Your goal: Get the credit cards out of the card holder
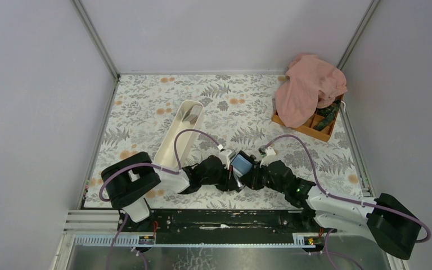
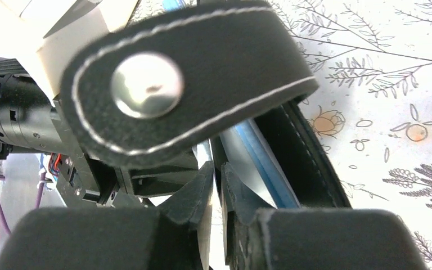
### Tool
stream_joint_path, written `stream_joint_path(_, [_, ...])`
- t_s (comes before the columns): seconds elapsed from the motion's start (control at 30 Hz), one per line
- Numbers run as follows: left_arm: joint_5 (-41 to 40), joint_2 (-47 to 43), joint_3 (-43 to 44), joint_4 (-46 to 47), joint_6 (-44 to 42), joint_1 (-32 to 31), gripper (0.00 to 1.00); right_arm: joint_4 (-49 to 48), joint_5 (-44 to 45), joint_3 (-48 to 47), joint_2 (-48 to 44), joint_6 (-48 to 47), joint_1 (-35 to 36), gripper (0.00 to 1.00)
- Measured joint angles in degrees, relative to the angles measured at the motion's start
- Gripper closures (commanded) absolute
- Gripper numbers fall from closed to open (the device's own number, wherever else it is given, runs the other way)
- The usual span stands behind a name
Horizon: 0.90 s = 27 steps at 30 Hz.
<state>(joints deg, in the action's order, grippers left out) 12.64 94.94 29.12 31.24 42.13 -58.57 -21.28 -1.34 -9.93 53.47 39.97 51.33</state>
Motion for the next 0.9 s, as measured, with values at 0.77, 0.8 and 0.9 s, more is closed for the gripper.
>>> stream_joint_path(0.77, [0.5,0.7,0.0,1.2,0.7,0.0,1.0,13.6,2.7,-8.0,4.6,-8.6,1.6,0.87])
stream_joint_path(0.8, [0.5,0.7,0.0,1.2,0.7,0.0,1.0,14.0,3.0,-8.3,4.9,-8.9,1.8,0.87])
stream_joint_path(0.9, [0.5,0.7,0.0,1.2,0.7,0.0,1.0,14.8,3.8,-8.9,5.4,-9.2,2.1,0.9])
